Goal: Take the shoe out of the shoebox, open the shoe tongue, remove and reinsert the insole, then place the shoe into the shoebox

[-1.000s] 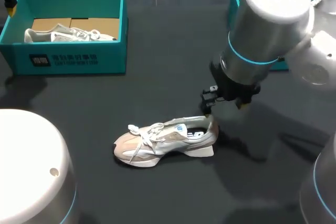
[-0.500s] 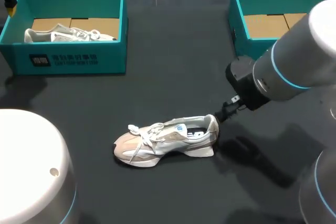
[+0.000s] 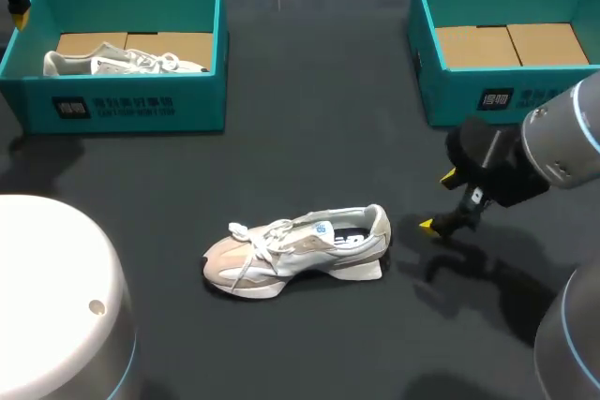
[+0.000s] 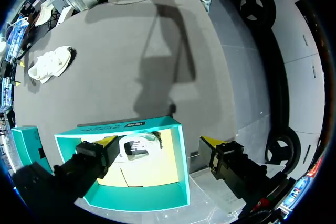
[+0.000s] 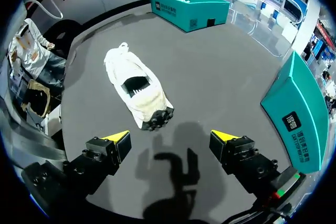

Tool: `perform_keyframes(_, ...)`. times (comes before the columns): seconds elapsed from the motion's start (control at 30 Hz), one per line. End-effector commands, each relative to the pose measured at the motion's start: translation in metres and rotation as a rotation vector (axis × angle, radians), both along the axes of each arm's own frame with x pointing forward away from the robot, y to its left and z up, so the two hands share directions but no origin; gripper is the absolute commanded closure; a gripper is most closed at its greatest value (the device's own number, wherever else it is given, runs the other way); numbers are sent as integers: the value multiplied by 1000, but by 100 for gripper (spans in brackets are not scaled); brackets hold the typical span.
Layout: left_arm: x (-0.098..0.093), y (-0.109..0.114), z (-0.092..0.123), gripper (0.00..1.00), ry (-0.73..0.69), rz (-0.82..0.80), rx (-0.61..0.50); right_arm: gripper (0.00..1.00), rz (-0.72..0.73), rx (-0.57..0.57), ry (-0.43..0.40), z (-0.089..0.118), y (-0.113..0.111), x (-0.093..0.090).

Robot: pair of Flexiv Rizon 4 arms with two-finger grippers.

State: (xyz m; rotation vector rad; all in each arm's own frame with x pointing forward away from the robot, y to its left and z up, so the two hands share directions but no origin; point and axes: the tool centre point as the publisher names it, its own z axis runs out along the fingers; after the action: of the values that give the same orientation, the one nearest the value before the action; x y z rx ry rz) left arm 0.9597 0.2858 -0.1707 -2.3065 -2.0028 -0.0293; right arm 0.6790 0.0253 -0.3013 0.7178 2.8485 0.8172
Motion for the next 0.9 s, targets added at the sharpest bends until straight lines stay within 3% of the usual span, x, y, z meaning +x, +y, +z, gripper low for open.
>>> perform_keyframes(0.03,0,1,0,0,-1,-1,1,0,210,456,-192,0,-12,-7)
perform_keyframes(0.17,0,1,0,0,-1,-1,1,0,210,456,-192,0,-12,-7)
perform_keyframes(0.27,0,1,0,0,-1,-1,1,0,306,624,-325,-14,-22,-9)
perform_keyframes(0.4,0,1,0,0,-1,-1,1,0,273,707,-381,-32,-35,-9)
perform_keyframes(0.77,0,1,0,0,-1,-1,1,0,257,775,-337,-63,-39,-3)
perform_keyframes(0.9,0,1,0,0,-1,-1,1,0,265,769,-325,-64,-39,-3)
